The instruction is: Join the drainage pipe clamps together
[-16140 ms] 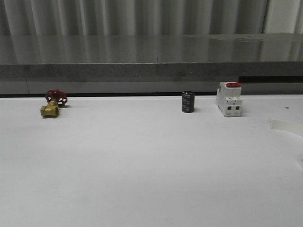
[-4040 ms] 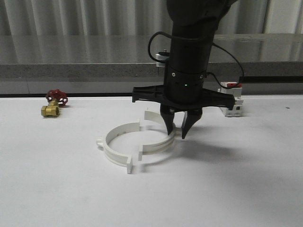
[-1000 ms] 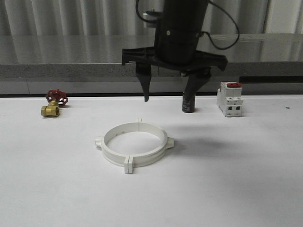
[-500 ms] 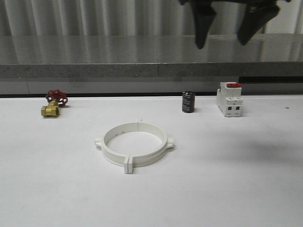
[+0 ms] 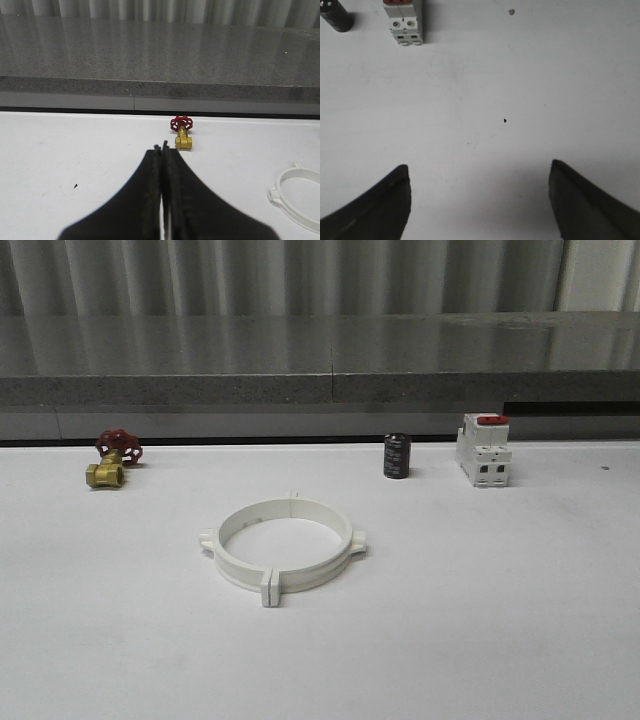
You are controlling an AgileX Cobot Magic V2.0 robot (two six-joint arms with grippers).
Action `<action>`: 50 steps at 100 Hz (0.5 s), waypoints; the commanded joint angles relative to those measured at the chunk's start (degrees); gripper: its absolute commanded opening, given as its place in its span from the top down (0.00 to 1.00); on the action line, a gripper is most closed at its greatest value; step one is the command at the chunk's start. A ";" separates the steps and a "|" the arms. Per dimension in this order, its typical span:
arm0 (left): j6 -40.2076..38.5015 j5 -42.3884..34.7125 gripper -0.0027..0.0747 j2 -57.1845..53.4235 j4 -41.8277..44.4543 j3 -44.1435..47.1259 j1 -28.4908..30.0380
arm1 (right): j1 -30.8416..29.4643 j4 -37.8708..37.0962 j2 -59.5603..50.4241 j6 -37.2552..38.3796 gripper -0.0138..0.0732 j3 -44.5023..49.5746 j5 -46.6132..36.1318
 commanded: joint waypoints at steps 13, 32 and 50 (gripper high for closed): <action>0.06 -4.75 0.99 0.41 0.11 -1.39 0.17 | -0.37 -1.73 -13.62 -0.88 0.19 8.32 -2.88; 0.06 -4.75 0.99 0.41 0.11 -1.39 0.17 | -0.37 -1.73 -23.93 -0.88 0.22 13.85 -2.58; 0.06 -4.75 0.99 0.41 0.11 -1.39 0.17 | -0.37 -1.73 -30.23 -0.88 0.50 15.27 -2.34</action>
